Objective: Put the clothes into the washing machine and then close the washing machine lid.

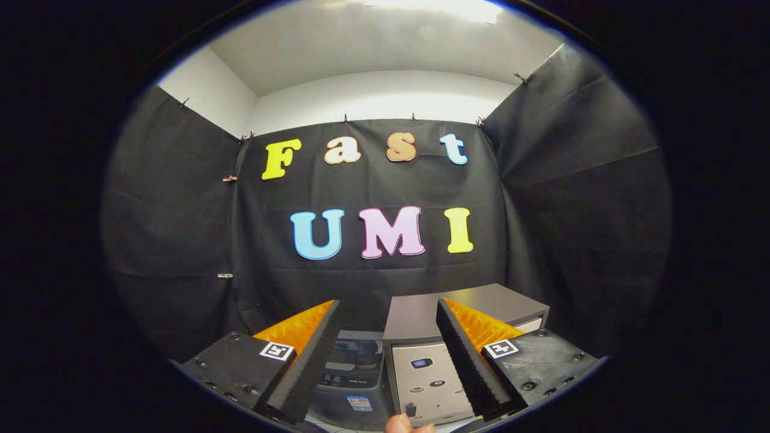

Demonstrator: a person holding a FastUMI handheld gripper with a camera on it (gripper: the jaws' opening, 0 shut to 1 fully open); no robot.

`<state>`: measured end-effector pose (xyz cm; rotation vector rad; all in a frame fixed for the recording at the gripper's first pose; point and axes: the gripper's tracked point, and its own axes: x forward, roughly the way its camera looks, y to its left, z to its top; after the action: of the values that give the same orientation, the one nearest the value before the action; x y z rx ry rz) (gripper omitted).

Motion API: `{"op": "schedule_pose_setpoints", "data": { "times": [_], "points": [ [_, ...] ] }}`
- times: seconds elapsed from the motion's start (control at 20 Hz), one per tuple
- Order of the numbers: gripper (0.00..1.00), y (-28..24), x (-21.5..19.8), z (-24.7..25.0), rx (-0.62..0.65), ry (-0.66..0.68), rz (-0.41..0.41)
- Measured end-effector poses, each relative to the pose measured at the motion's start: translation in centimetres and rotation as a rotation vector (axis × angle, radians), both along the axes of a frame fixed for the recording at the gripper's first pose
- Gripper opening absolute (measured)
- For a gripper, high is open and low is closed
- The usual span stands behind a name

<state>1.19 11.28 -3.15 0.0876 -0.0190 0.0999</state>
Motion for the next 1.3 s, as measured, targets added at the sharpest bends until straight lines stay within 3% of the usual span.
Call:
{"op": "schedule_pose_setpoints", "data": {
  "times": [1.3],
  "points": [
    [0.99, 0.4, 0.0, -0.9, -0.008, 0.015, 0.014]
  ]
}}
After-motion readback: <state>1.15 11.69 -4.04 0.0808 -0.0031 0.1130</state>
